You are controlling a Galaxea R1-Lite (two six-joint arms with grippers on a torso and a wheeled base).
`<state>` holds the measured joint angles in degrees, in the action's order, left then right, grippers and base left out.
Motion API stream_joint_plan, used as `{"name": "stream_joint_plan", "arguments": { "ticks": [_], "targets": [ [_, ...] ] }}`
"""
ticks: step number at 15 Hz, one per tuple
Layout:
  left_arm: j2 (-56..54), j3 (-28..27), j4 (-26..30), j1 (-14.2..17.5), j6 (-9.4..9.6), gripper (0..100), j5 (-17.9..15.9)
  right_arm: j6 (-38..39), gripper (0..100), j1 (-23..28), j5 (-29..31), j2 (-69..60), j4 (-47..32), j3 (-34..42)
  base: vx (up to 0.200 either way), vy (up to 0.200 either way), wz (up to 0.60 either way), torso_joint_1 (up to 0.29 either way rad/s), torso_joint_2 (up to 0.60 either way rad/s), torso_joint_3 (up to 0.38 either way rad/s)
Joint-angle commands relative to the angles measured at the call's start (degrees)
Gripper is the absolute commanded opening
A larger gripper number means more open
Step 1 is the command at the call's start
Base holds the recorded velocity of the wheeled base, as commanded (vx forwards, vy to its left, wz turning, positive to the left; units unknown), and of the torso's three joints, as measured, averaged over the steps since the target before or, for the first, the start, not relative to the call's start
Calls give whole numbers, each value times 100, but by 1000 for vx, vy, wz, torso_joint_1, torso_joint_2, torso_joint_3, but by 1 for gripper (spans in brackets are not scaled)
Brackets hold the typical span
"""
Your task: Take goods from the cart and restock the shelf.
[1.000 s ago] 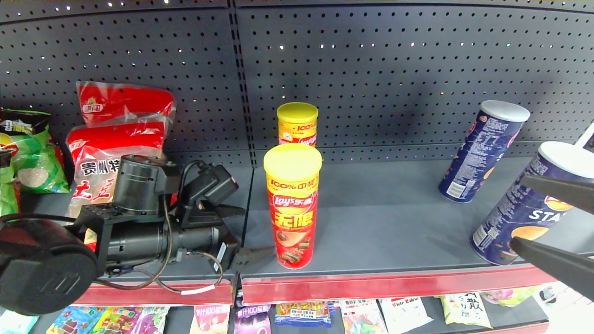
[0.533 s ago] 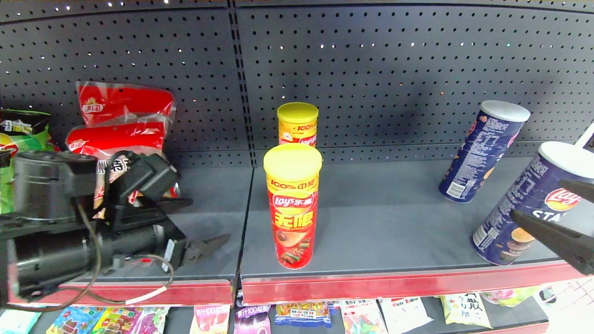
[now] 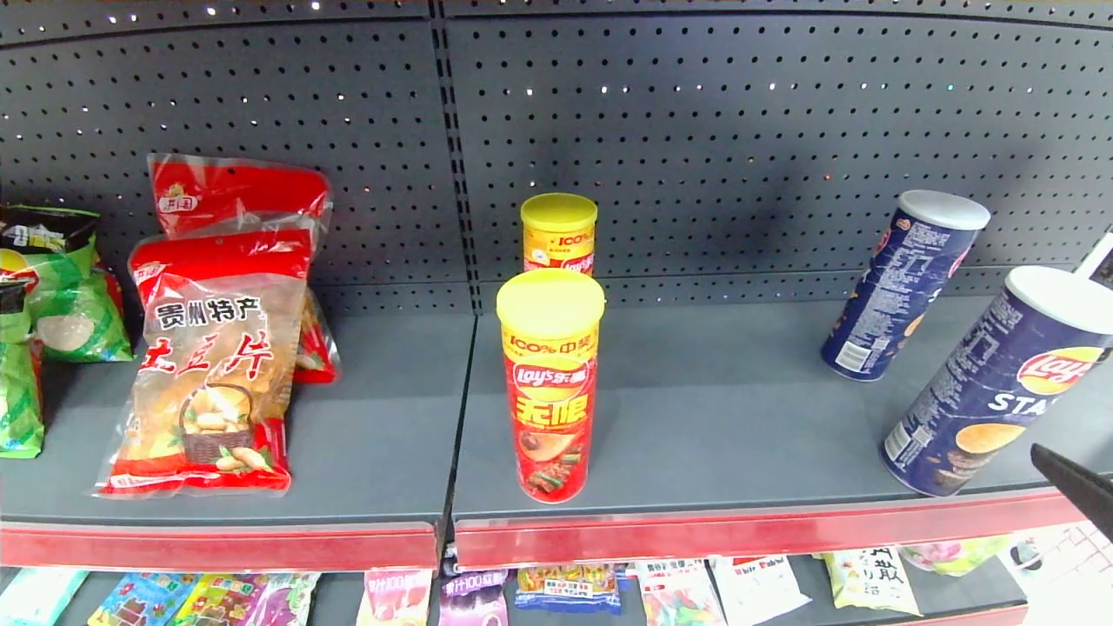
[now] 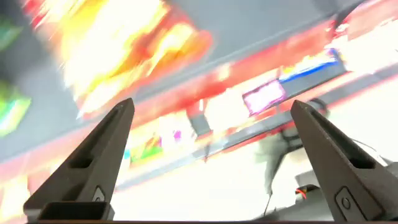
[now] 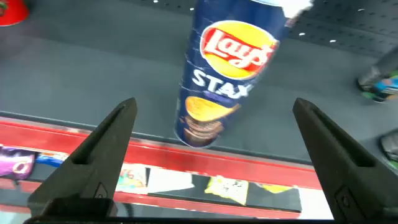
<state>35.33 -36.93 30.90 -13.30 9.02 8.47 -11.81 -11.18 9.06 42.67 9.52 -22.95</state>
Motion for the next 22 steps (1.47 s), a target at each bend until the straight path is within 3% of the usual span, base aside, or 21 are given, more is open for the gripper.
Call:
{"name": "stream_joint_plan", "arguments": {
  "ticks": [1, 6, 12, 18, 22],
  "targets": [
    [-931, -8, 320, 521, -243, 100, 216, -67, 100, 142, -36, -408, -302, 19, 0, 0, 0, 0, 0, 0],
    [-975, 19, 258, 513, -199, 100, 234, -76, 100, 142, -9, -567, -592, -51, 0, 0, 0, 0, 0, 0],
    [-975, 115, 197, 513, -155, 100, 216, -93, 100, 142, -27, -567, -592, 37, -200, 0, 0, 5, 0, 3],
    [-975, 388, -295, 504, 12, 100, 181, -93, 100, 142, -27, -549, -601, 54, 0, 0, 0, 8, 1, 0],
    [-984, 441, -366, 486, 82, 100, 137, -93, 100, 142, -27, -540, -592, 89, 0, -200, 0, -2, 4, 4]
  ]
}}
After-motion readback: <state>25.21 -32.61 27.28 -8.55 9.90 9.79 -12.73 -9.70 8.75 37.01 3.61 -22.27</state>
